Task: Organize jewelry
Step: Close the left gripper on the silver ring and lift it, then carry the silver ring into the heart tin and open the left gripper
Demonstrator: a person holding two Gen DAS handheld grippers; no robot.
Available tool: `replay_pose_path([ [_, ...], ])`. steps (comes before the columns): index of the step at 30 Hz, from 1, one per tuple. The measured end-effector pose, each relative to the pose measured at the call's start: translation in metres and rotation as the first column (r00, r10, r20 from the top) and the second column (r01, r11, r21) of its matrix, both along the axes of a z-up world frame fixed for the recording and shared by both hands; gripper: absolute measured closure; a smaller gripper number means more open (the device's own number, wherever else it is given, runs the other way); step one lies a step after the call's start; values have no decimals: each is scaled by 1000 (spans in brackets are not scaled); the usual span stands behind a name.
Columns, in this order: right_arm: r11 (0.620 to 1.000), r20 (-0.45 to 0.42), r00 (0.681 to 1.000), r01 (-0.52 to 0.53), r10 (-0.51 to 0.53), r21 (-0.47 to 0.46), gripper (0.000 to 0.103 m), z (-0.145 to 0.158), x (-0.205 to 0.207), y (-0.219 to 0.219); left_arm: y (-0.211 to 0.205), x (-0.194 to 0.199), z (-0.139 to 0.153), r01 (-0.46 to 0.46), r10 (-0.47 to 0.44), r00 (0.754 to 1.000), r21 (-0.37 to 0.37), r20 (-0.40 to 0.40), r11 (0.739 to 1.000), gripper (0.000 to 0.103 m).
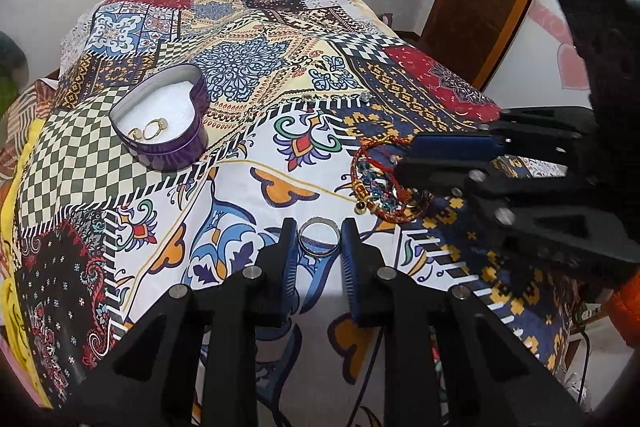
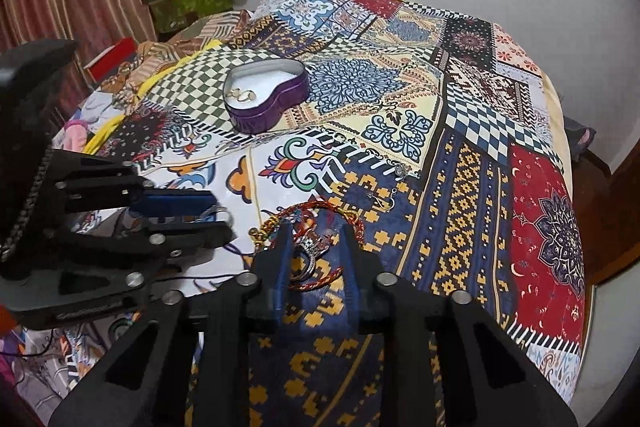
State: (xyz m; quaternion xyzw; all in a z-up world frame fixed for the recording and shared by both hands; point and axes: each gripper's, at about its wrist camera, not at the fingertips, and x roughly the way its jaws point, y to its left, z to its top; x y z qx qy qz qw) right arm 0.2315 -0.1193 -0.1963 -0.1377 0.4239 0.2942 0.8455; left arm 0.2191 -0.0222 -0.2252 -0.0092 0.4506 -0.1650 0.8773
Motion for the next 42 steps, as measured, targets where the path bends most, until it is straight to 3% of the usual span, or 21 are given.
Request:
replay_pose_path([
  [10, 1000, -9, 1000, 5, -5, 12, 88, 1, -2, -2, -1, 0, -1, -4, 4, 1000, 2, 9, 1000, 82],
  [20, 997, 28, 999, 39, -41, 62, 88, 27, -5, -11, -3, -8, 3, -27, 26, 999, 24, 42, 999, 82],
  [27, 995, 63, 996, 49, -55, 92, 88, 46, -11, -8, 14, -13, 19, -71, 71, 996, -3, 60, 998, 82],
  [42, 987, 150, 988, 21, -45, 160, 88, 87, -13, 21, 62, -19, 75, -167, 169, 966, -27, 197, 986, 82],
])
